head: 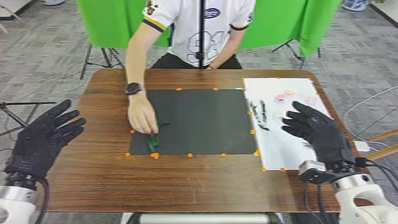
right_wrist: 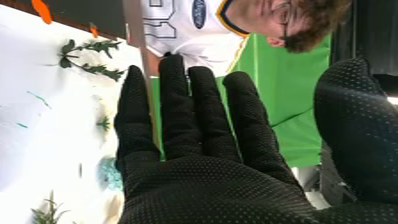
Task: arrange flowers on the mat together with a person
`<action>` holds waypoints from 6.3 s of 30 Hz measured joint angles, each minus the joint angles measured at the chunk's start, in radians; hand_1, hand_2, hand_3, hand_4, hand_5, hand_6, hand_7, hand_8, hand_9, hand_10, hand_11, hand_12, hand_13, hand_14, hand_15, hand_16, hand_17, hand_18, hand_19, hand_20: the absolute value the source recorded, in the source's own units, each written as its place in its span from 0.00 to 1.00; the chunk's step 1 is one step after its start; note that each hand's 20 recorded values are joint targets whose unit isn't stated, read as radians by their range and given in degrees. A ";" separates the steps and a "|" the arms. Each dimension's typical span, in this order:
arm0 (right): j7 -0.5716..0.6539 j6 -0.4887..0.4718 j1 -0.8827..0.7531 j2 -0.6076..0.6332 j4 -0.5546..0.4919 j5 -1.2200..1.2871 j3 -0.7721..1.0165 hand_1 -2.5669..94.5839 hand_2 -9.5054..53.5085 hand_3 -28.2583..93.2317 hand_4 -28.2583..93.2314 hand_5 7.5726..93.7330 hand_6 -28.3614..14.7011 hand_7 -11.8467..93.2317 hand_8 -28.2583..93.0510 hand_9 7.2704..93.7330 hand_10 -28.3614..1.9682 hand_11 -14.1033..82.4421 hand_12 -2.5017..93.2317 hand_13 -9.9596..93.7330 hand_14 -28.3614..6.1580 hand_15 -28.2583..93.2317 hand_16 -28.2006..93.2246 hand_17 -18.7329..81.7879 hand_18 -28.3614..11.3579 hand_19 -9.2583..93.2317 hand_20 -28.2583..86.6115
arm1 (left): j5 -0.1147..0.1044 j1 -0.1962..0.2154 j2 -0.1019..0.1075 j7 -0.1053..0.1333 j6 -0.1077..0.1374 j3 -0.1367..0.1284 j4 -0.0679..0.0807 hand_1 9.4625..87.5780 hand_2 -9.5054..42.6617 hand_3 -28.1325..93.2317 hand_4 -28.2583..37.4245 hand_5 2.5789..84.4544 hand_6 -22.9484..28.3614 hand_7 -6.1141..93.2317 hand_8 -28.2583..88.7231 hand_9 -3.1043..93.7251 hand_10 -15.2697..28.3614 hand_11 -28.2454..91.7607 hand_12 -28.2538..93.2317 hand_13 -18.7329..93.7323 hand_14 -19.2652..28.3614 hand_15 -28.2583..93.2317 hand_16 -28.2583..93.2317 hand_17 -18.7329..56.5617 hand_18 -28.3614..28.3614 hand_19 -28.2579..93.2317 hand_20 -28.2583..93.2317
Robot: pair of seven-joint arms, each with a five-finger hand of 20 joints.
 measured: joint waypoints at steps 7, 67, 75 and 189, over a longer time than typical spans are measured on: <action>0.001 0.004 0.005 0.000 0.001 -0.001 0.002 0.23 0.18 0.94 0.05 0.35 0.53 0.25 0.16 0.39 0.46 0.25 0.27 0.45 0.47 0.38 0.48 0.30 0.20 0.51 0.48 | 0.000 0.000 -0.004 0.000 0.000 0.000 0.000 0.22 0.18 0.82 0.06 0.38 0.53 0.22 0.17 0.34 0.65 0.40 0.39 0.38 0.73 0.50 0.25 0.15 0.91 0.63 0.35; 0.637 0.046 -0.060 0.330 -0.127 -1.176 0.010 0.38 0.00 0.76 0.00 0.56 0.49 0.38 0.16 0.63 0.45 0.59 0.38 0.68 0.48 0.75 0.44 0.58 0.31 0.84 0.60 | -0.005 0.014 0.002 0.016 0.004 -0.026 -0.005 0.21 0.18 0.82 0.07 0.37 0.53 0.22 0.17 0.34 0.64 0.40 0.40 0.39 0.73 0.51 0.25 0.16 0.91 0.64 0.36; 0.754 -0.066 -0.028 0.339 -0.104 -1.147 -0.022 0.42 0.00 0.71 0.00 0.59 0.51 0.39 0.16 0.65 0.46 0.60 0.38 0.70 0.48 0.76 0.45 0.58 0.30 0.86 0.59 | -0.005 0.014 0.002 0.016 0.004 -0.026 -0.005 0.22 0.18 0.82 0.07 0.37 0.53 0.22 0.17 0.34 0.64 0.40 0.40 0.39 0.73 0.50 0.25 0.16 0.91 0.63 0.36; 0.468 -0.096 0.741 0.082 0.336 -1.260 -1.062 0.41 0.03 0.90 0.13 0.90 0.72 0.59 0.34 1.00 0.75 0.82 0.43 0.97 0.66 0.89 0.50 0.84 0.23 1.00 0.87 | -0.004 0.013 0.018 -0.003 0.005 -0.006 -0.007 0.22 0.19 0.81 0.06 0.37 0.53 0.22 0.17 0.34 0.65 0.40 0.40 0.39 0.73 0.50 0.26 0.15 0.91 0.63 0.36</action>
